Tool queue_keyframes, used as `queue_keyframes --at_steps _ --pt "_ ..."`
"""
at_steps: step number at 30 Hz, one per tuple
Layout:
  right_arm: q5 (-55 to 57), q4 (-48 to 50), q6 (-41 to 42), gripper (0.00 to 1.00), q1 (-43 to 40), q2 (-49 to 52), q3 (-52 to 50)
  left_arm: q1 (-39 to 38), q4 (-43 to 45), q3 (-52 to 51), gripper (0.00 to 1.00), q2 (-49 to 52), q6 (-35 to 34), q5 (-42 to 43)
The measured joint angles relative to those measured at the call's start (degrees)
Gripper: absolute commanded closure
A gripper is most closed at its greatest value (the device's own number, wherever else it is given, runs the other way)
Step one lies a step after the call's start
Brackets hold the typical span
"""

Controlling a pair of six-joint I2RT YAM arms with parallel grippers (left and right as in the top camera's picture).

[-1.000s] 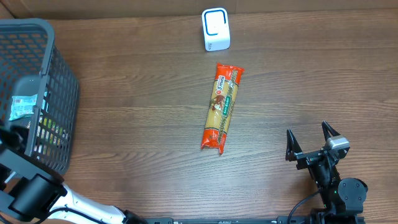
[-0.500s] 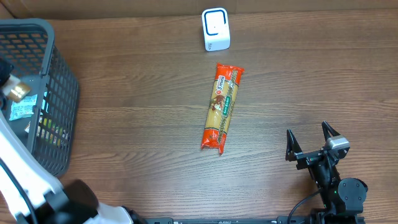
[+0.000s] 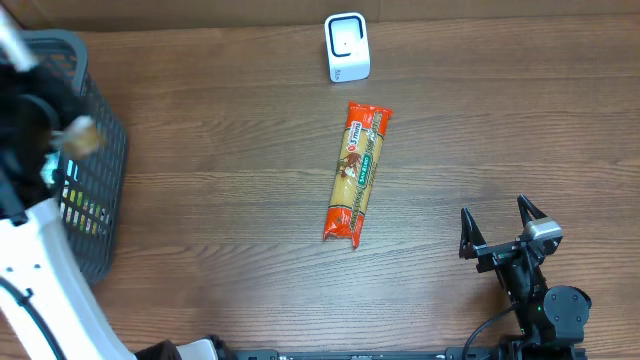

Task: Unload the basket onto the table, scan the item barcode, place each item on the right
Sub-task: 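Reach the left gripper into the basket and grasp the white tube, then place the white tube beside the spaghetti pack and release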

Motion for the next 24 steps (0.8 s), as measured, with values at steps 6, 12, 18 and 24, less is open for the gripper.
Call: queue_keyframes --at_steps 6,12,18,24 --pt "0.0 0.0 0.0 0.00 0.0 0.0 0.0 -15.3 -4.5 -0.6 0.96 0.2 1.5 -0.8" --pt "0.0 0.0 0.0 0.00 0.0 0.0 0.0 -28.7 -3.9 -8.5 0.96 2.1 1.9 -1.7" --pt "0.0 0.0 0.0 0.00 0.0 0.0 0.0 -37.1 3.9 -22.9 0.96 8.7 2.2 0.1" --pt "0.0 0.0 0.0 0.00 0.0 0.0 0.0 -40.7 9.6 -33.2 0.96 14.7 -1.1 1.8"
